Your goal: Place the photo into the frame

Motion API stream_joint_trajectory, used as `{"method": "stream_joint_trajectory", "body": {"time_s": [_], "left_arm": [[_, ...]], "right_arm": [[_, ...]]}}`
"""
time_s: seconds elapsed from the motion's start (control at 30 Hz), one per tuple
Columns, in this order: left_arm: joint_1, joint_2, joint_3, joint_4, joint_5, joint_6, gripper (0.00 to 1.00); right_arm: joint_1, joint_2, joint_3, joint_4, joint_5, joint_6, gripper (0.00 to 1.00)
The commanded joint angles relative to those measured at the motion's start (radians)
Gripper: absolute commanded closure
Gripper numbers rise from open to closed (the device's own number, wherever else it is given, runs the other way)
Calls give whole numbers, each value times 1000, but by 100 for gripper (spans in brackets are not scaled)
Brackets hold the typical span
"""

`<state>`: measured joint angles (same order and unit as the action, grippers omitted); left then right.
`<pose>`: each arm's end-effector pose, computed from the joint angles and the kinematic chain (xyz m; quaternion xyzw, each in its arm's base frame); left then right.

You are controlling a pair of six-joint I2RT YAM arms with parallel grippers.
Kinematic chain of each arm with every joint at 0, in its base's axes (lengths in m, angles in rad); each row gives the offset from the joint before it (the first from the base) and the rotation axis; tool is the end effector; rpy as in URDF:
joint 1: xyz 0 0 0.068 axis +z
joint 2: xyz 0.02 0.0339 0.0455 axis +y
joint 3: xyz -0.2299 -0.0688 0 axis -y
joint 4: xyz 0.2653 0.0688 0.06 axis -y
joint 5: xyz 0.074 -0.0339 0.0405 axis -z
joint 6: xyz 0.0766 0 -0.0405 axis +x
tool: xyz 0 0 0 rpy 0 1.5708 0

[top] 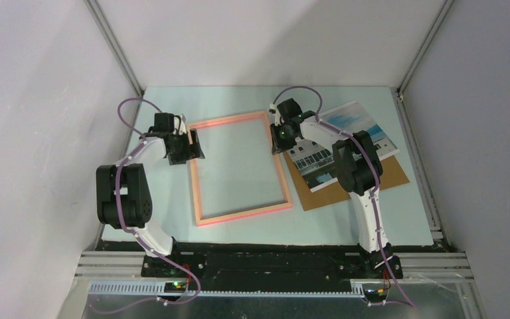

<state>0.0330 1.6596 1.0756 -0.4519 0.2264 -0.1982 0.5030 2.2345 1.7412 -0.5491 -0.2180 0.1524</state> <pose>0.3709 -0.0050 0.1184 -0.0809 0.9553 -0.1302 0.2527 0.4290 0.2549 0.0933 -0.1953 0.9399 0.1830 0.2120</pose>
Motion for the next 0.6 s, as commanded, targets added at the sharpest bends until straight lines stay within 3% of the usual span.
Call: {"method": "stream_joint_trajectory", "body": {"time_s": [0.0,0.23,0.57], "left_arm": [[0,-36,15,3,-25,36,22],[0,-15,-2,-3,-5,54,30],[0,46,1,-7,12,68,42]], "right_arm": [[10,-31,-16,13,-11,-32,72],[9,-79,-59,28,-38,-26,62],[7,-143,-150,70,-77,-31,58]]}}
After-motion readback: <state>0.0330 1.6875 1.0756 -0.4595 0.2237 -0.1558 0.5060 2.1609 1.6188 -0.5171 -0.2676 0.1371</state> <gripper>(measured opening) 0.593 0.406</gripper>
